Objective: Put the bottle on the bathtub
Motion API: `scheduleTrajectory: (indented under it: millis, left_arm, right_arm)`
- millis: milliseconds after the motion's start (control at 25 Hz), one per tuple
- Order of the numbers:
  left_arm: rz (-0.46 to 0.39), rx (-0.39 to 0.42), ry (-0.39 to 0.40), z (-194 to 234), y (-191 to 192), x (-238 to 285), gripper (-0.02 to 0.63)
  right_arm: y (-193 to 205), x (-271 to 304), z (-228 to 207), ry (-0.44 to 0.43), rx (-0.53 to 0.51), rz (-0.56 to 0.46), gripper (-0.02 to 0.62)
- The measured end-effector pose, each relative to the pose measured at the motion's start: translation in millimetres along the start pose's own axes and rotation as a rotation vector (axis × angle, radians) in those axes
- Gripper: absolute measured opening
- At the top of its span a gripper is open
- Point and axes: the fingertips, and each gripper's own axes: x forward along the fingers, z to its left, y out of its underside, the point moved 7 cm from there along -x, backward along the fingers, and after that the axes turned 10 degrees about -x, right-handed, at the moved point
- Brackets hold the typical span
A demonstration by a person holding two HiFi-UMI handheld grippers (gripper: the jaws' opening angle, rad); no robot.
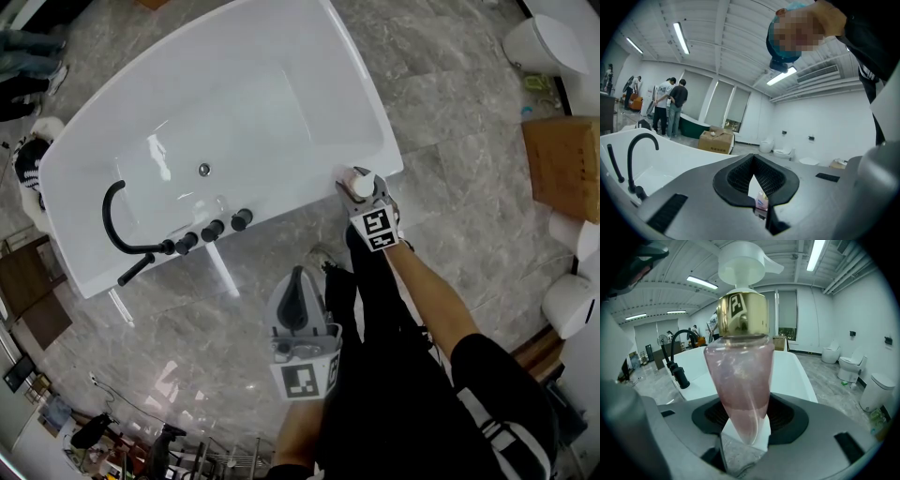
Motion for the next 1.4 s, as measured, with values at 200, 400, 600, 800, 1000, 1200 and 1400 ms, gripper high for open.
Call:
scheduleTrajectory:
  millis: [200,400,600,800,1000,1200,1400]
  left_arm:
    - [0.011,-0.021,-0.009,4,1,-2,0.014]
    - [-0.016,0.008,-0.004,11,-2,-5,0.014]
    - [-0.016,-0.012,-0.016,13,-2,-5,0.014]
    - [-0.040,0.002,0.002,10,-10,-7,0.014]
    - [-0.055,-0.009,0.007,7,-19,-17,0.014]
    - [-0.092,0.007,0.045,-8,-42,-31,0.014]
    - [-0.120,0.010,0.085,-20,-70,-53,0.014]
  right_arm:
    - [2,-1,0,0.012,0.010,0.008,0.225]
    - [1,0,2,0.025,0.011,0.009,0.226]
    - [5,0,3,0.025,0.030,0.051,0.227]
    - [10,-12,9,0.017,0.039,0.097,0.230]
    - [7,-45,19,-0.009,0.073,0.155,0.230]
    - [-23,-93,31,-0.062,0.127,0.171,0.198]
    - [-83,-146,29,-0.075,0.241,0.096,0.100]
